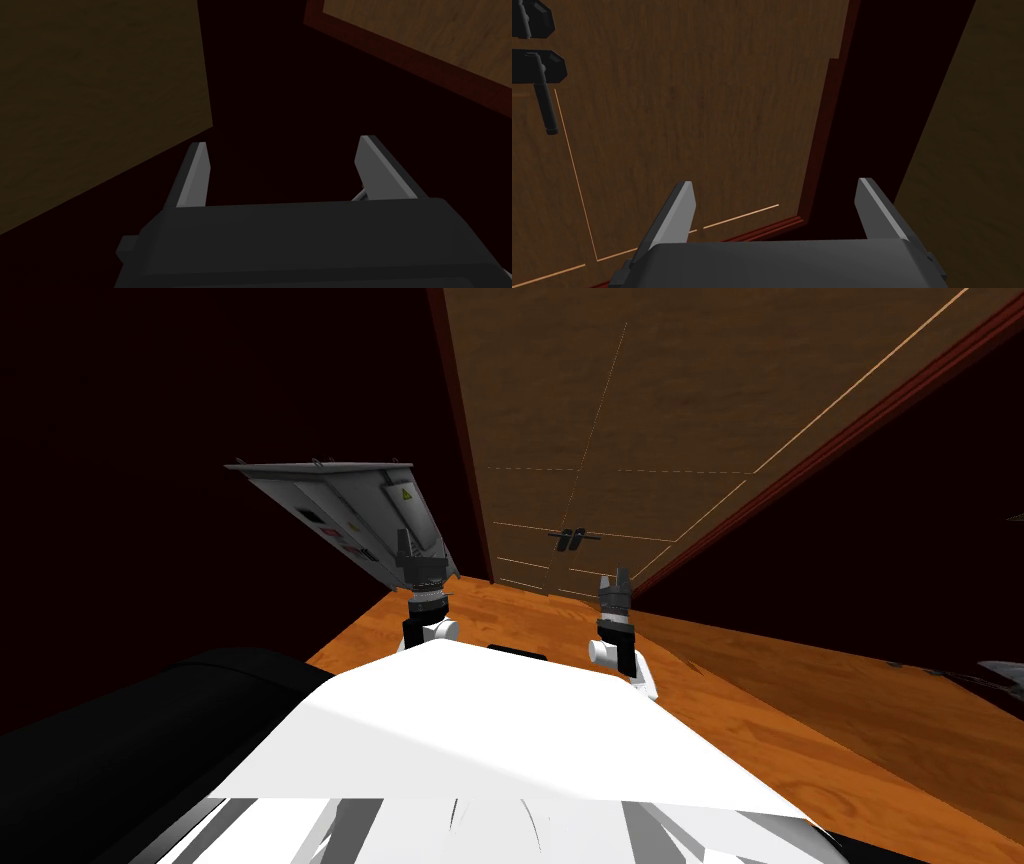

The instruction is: Pull the door open

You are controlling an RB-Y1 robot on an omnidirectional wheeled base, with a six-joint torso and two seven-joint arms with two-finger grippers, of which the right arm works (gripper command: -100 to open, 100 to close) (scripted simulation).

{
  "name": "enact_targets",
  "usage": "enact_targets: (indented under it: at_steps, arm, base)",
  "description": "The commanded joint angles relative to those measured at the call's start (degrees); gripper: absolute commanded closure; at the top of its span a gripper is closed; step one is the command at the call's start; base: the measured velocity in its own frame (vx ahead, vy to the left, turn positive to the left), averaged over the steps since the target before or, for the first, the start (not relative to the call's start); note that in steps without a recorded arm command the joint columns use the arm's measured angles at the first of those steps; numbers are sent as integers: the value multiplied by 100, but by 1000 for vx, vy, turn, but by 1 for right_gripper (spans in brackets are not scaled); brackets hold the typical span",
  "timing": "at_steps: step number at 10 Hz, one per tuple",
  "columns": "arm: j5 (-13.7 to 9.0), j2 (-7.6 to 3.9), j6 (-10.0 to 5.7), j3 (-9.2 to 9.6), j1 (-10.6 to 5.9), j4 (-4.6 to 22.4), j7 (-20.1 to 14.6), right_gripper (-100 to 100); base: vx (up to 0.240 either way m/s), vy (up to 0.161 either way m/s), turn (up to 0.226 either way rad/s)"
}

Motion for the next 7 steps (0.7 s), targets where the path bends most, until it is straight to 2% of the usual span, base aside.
enact_targets:
  at_steps: [1,3,4,7]
  arm:
    - [-8,-69,-81,-10,-104,286,-63,-100]
    - [-35,-215,-121,-45,-298,678,-194,-100]
    - [-35,-215,-121,-45,-298,772,-194,-100]
    - [-76,-438,-182,-100,-596,1385,-397,-100]
  base:
    - [62,-11,32]
    - [86,-8,60]
    - [68,-23,20]
    - [82,-14,55]
